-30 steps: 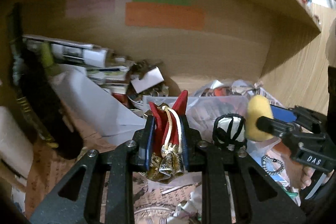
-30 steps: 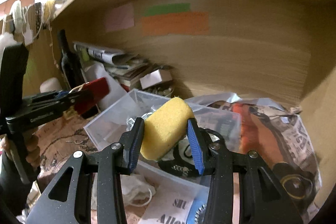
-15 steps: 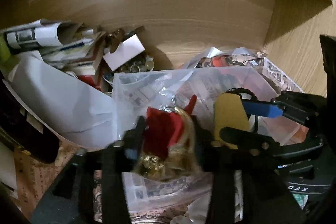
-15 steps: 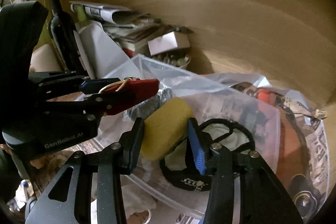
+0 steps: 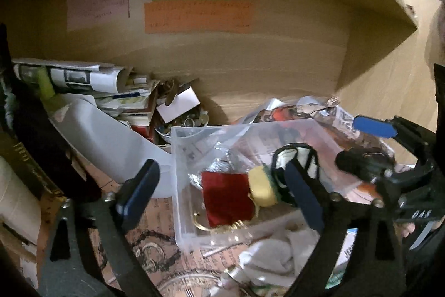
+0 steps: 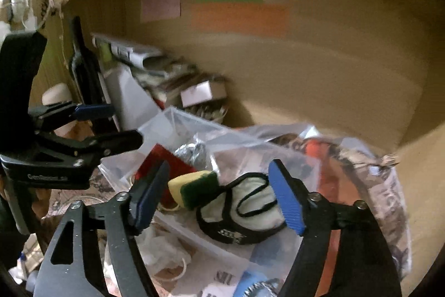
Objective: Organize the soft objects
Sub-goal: 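Carry the pouch and sponge into the clear box and open both tools, then grasp the white drawstring bag with the left tool while the right tool grasps the beaded bracelet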
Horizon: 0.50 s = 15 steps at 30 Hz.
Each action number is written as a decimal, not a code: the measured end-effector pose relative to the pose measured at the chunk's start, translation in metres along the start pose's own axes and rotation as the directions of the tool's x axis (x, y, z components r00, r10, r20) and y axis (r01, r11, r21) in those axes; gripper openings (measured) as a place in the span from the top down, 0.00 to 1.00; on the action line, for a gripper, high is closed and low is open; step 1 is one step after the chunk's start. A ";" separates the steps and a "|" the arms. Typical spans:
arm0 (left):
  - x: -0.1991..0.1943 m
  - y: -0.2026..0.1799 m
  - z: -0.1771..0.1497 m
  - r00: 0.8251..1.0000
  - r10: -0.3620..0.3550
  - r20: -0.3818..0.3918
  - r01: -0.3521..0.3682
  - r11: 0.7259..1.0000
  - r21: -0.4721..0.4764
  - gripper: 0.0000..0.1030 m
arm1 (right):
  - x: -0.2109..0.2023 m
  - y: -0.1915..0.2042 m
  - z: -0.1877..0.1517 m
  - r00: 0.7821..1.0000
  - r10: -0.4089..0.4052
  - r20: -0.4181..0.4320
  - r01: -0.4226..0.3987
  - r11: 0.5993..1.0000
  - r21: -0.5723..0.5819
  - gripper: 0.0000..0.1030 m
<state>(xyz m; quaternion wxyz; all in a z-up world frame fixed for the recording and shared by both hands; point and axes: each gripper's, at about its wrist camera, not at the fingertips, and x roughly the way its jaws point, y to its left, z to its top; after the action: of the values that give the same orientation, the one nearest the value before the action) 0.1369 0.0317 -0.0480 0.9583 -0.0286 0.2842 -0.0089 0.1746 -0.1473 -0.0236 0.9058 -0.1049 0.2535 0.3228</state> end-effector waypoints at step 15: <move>-0.006 -0.056 -0.051 0.993 -0.081 -0.084 0.087 0.994 0.067 0.00 | -0.038 -0.035 -0.069 0.993 -0.099 -0.060 0.108 0.982 0.156 0.24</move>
<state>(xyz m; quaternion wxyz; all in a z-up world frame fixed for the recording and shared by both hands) 0.1037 -0.0267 -0.0838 0.9452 -0.0062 0.3207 -0.0606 0.1450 -0.2189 -0.0614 0.9200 -0.0536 0.2961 0.2512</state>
